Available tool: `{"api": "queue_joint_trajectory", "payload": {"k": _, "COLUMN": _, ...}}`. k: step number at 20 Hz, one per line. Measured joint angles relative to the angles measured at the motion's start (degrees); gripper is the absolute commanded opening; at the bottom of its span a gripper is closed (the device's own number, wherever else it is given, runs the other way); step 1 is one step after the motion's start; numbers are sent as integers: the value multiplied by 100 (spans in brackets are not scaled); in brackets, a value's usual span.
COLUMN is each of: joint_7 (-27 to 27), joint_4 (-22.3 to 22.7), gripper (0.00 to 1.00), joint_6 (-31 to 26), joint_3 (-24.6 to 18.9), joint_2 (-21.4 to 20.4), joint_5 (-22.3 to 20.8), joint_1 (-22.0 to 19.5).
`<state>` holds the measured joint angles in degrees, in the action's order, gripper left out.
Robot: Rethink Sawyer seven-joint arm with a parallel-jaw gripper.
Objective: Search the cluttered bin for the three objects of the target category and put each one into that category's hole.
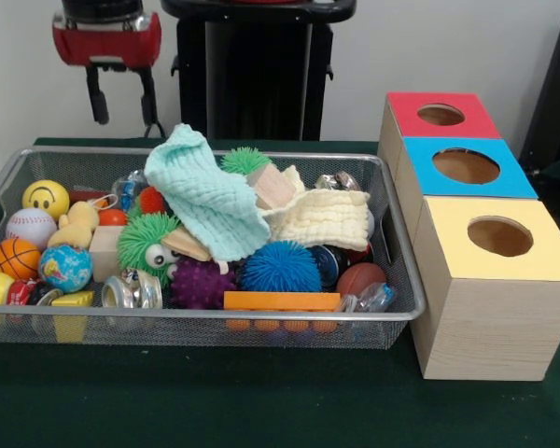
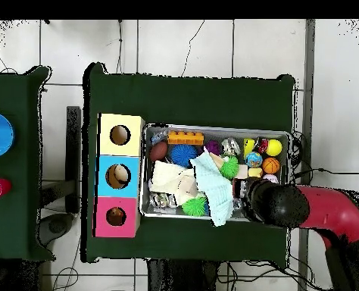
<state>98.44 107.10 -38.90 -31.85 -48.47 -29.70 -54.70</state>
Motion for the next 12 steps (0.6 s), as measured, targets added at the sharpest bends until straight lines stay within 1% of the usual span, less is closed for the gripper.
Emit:
{"api": "queue_joint_trajectory", "payload": {"k": 2, "joint_7": 0, "joint_4": -2, "gripper": 100, "joint_6": 193, "joint_3": -1, "joint_2": 140, "joint_5": -89, "joint_1": -9}}
{"api": "queue_joint_trajectory", "payload": {"k": 3, "joint_7": 0, "joint_4": -5, "gripper": 100, "joint_6": 423, "joint_3": 1, "joint_2": 312, "joint_5": -207, "joint_1": -21}}
{"api": "queue_joint_trajectory", "payload": {"k": 8, "joint_7": 0, "joint_4": -58, "gripper": 100, "joint_6": 1084, "joint_3": 1, "joint_2": 946, "joint_5": -645, "joint_1": -95}}
{"api": "queue_joint_trajectory", "payload": {"k": 12, "joint_7": 0, "joint_4": -131, "gripper": 100, "joint_6": 1224, "joint_3": 1, "joint_2": 1235, "joint_5": -857, "joint_1": -136}}
